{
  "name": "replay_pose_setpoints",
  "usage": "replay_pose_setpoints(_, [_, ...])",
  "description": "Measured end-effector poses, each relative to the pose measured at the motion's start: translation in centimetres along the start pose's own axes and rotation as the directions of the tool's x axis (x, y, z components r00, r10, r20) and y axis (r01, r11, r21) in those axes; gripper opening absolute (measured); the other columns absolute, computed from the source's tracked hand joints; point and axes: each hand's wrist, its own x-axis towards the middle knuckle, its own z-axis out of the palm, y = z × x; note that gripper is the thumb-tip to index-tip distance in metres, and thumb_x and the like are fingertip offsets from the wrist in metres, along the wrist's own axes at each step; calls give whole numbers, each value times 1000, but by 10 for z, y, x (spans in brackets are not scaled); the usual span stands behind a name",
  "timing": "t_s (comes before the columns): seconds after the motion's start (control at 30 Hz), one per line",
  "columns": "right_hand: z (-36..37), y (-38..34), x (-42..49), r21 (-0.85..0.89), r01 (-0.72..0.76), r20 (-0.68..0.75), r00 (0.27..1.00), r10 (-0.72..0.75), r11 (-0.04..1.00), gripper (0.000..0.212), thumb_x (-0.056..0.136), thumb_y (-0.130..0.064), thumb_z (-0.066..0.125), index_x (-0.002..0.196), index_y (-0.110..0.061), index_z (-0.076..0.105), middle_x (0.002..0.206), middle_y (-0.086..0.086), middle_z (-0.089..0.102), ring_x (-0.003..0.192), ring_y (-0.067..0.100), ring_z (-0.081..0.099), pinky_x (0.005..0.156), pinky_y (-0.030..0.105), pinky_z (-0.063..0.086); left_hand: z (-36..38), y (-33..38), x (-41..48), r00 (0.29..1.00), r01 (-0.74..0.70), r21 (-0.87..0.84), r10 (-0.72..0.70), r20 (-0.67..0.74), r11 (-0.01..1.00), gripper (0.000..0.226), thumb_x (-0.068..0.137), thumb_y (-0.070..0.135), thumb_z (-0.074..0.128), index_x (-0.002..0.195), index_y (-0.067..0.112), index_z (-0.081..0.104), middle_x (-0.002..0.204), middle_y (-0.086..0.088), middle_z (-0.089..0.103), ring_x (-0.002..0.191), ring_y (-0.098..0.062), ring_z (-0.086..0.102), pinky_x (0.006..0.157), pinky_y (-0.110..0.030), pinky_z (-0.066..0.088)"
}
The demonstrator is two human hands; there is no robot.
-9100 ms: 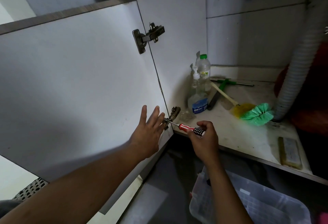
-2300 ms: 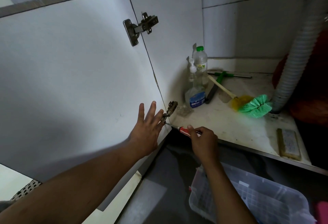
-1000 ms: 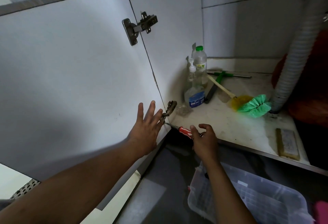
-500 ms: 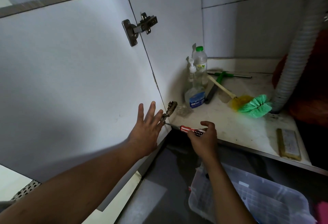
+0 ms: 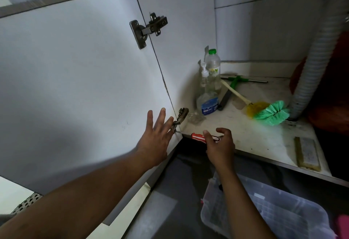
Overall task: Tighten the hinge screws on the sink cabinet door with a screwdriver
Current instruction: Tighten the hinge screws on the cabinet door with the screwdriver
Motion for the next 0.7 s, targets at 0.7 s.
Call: replay_pose_setpoints(0.7, [8,6,-5,-120,22,8,1000,-21,993,47,89,-44,64,128,-25,47,131,14,59,107,25,61,54,17,37,-4,0,0,1000,0,-3,0,17,1000,99,86,80,38,161,23,7,169,-17,-7,143,-58,-29,99,-82,-26])
